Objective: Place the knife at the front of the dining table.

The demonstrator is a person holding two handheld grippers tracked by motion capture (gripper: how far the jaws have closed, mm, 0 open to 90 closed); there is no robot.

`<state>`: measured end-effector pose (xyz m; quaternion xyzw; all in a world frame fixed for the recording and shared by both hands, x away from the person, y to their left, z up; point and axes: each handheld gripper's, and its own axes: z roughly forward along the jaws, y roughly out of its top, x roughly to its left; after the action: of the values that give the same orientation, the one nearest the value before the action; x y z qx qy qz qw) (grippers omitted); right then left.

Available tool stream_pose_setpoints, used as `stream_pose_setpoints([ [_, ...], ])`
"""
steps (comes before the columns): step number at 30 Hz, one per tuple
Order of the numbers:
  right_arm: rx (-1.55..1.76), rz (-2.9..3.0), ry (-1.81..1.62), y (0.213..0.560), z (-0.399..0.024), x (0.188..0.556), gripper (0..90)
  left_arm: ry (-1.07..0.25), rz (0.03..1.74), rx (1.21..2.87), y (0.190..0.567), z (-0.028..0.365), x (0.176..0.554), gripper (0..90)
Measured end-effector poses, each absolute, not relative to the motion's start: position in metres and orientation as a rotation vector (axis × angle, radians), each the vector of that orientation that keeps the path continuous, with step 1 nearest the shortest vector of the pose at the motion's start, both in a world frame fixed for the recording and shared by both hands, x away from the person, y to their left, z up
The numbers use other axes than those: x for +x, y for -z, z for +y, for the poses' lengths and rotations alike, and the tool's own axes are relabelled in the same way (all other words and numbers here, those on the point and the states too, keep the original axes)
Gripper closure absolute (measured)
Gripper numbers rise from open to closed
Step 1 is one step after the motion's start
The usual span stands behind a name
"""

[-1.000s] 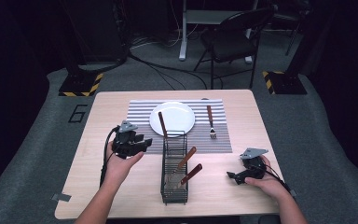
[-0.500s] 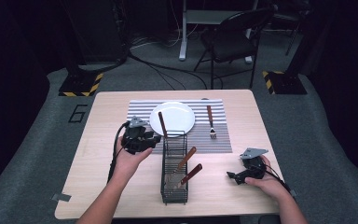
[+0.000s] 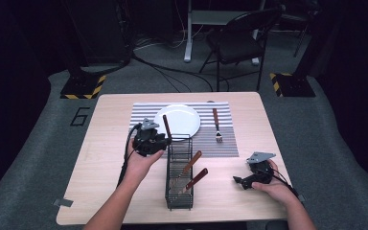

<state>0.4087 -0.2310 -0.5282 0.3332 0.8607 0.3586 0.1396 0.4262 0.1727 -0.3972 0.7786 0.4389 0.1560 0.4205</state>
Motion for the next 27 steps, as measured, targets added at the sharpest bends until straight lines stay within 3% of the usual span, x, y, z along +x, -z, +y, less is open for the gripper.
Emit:
stream_pose_setpoints([
  [14,0.963,2.487,-1.038,0.5282,-0.231,0.4088,0.0,-0.4,1.103,1.947,0.4055,0.1627,0.4337,73.2],
  [27,0.963,2.487,-1.038,0.5282,-0.231,0.4088,0.0,-0.413,1.076,1.94,0.4023,0.1652,0.4258,75.6],
])
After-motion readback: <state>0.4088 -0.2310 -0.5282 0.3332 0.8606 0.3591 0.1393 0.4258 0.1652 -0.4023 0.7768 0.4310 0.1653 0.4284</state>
